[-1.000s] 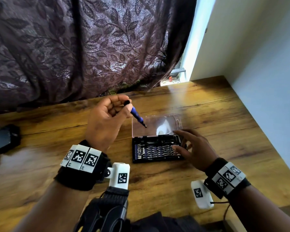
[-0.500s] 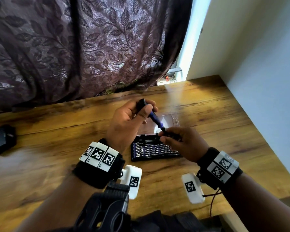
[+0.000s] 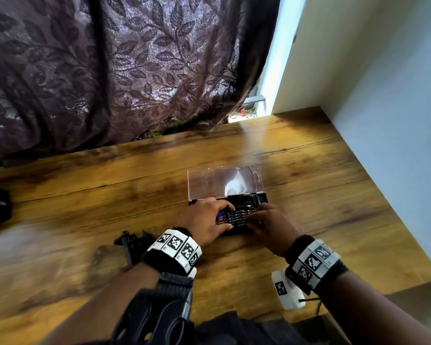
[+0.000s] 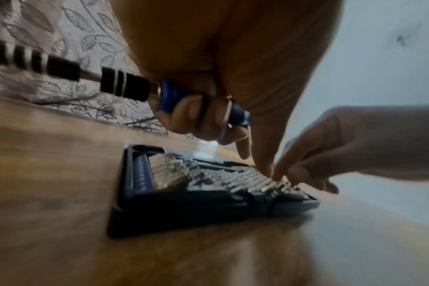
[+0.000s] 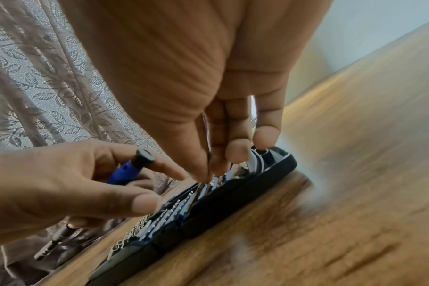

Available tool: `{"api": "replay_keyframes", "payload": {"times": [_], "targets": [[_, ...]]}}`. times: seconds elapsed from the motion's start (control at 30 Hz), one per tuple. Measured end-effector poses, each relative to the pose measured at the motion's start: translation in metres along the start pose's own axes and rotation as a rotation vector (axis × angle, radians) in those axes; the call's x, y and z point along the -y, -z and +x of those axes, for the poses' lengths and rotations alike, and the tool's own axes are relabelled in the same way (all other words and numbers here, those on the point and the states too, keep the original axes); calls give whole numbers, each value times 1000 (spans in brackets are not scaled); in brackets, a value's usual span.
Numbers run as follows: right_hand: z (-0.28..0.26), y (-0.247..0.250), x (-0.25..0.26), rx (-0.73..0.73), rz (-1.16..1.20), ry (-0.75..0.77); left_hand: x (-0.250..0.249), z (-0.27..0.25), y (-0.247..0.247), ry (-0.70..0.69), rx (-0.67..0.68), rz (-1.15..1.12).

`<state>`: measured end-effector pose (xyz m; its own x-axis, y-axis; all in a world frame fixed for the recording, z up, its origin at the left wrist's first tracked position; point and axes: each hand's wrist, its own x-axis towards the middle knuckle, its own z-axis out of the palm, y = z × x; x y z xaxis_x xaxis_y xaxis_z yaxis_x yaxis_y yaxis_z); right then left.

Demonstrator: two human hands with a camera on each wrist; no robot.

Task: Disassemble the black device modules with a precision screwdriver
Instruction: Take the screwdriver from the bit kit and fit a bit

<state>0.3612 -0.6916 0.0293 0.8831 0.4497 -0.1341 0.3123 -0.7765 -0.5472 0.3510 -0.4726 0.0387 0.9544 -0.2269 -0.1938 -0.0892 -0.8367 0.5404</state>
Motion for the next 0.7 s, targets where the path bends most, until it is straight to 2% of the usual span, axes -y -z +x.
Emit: {"api": "replay_keyframes", "payload": {"times": [0.1,0.23,0.7], "targets": [[1,0,3,2,9,-8,-3,5,-10,-4,76,88],[4,2,7,36,36,-47,-4,6,-16,21,57,36],[22,7,30,146,92,-338,-10,2,-18,187,44,-83]]}}
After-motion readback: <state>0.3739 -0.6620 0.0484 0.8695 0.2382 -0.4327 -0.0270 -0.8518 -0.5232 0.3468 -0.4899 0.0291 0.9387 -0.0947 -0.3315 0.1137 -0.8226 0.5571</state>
